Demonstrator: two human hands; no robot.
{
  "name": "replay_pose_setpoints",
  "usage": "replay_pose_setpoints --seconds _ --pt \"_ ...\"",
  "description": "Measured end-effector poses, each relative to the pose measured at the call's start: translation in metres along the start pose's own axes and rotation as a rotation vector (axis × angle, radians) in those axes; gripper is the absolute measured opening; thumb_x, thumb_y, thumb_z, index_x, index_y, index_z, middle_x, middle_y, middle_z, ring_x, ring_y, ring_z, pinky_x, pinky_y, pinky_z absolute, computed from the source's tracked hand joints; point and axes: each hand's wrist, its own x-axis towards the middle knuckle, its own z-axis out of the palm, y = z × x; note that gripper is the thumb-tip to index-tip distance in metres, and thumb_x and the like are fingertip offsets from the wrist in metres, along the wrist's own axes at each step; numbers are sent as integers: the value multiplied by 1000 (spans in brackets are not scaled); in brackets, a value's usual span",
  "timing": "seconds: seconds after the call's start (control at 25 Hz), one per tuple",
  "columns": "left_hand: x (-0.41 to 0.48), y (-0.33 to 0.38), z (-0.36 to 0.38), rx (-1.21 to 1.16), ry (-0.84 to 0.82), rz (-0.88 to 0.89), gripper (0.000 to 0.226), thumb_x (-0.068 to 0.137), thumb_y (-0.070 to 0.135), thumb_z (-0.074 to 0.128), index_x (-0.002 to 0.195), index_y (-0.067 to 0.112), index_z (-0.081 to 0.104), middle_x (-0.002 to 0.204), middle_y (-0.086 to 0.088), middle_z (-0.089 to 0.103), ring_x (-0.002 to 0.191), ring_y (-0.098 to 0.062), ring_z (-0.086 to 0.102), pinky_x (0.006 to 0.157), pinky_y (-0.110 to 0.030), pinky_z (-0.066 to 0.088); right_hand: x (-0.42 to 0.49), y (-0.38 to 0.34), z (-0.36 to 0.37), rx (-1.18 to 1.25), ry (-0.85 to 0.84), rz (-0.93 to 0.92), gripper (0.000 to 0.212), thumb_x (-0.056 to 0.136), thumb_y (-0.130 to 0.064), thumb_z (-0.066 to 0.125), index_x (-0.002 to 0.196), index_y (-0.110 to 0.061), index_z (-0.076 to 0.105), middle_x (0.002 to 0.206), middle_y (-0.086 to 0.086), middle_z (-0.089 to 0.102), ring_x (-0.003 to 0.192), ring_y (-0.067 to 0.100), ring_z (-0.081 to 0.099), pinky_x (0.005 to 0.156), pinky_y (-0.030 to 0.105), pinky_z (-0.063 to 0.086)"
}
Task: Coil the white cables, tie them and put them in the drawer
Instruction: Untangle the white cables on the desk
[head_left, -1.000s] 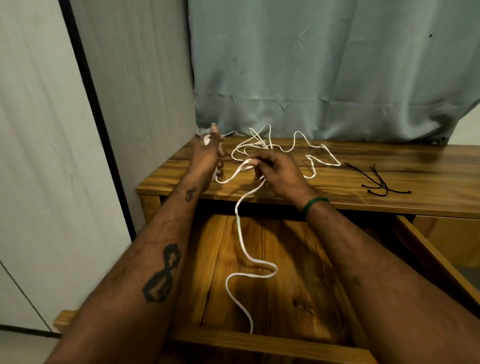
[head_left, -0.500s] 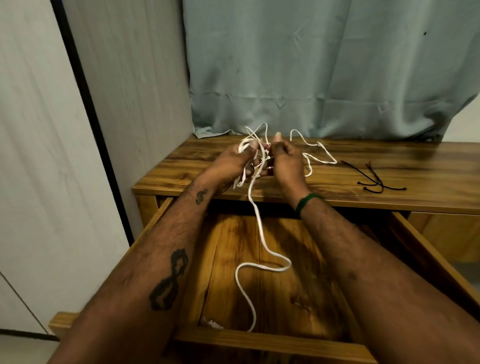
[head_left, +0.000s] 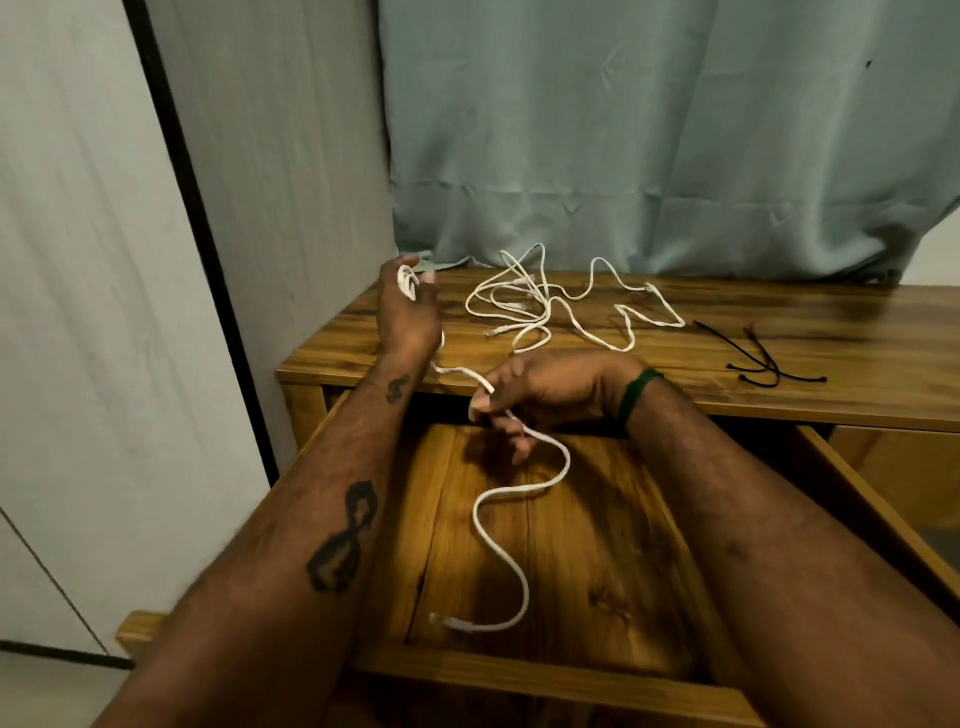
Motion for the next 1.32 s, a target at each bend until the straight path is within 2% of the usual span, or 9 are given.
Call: replay_pose_setpoints --seconds 0.08,0.16,0.32,0.48,0.72,0.88,1.0,1.12,1.32 --pt "-1 -7 -6 107 -167 83 20 101 22 60 120 16 61 104 -3 66 84 -9 61 78 -19 53 -7 -8 -9 -48 136 -174 17 103 -11 48 113 -1 58 70 6 56 59 20 56 66 38 54" --pt "-9 -2 -4 29 -439 -87 36 102 51 51 107 21 71 97 -2 72 82 -14 65 81 -35 57 -6 -12 -12 -213 396 -321 20 104 -12 49 112 -8 67 74 -9 63 63 17 55 65 34 54" --pt "-29 17 3 -256 -873 -517 85 83 89 25 79 17 68 61 -4 54 40 -12 39 45 -17 31 11 -6 -15 -219 1011 -502 11 96 -13 64 97 -7 72 70 -7 64 55 6 57 63 43 59" --pt "-44 29 17 -187 -894 -303 24 101 38 60 100 14 60 74 -7 52 42 -8 41 41 -16 32 15 12 -31 -296 1417 -489 19 90 -23 70 82 -11 58 73 -2 61 61 9 58 56 25 47" --pt "-60 34 43 -360 -515 -248 26 109 28 44 99 16 65 76 -5 71 62 -17 64 61 -28 53 22 21 -12 346 844 -108 64 92 -72 42 100 -15 69 78 12 72 55 28 68 55 48 60" --pt "-46 36 48 -632 -237 -405 24 108 37 41 103 21 58 78 -6 70 60 -17 68 55 -31 56 19 22 -12 218 566 60 38 104 -40 43 105 -6 58 80 12 62 50 22 63 53 36 59" --pt "-19 13 31 -204 0 -147 10 106 31 49 111 24 55 90 -6 68 71 -16 67 69 -35 58 1 15 -16 76 269 67 24 104 -26 48 104 -3 55 74 14 66 53 22 64 56 32 58" --pt "-10 -8 14 96 -81 40 18 103 25 56 120 21 57 107 -5 68 95 -19 65 89 -34 53 -14 4 -24 41 127 -108 19 102 -16 52 109 1 60 74 13 61 66 24 62 72 35 52" --pt "-31 20 5 -55 -593 -283 52 100 64 41 89 24 72 72 4 65 54 -8 57 53 -23 43 -6 -4 -24 50 571 -448 23 104 -16 49 111 -2 65 74 3 62 62 15 61 65 39 58"
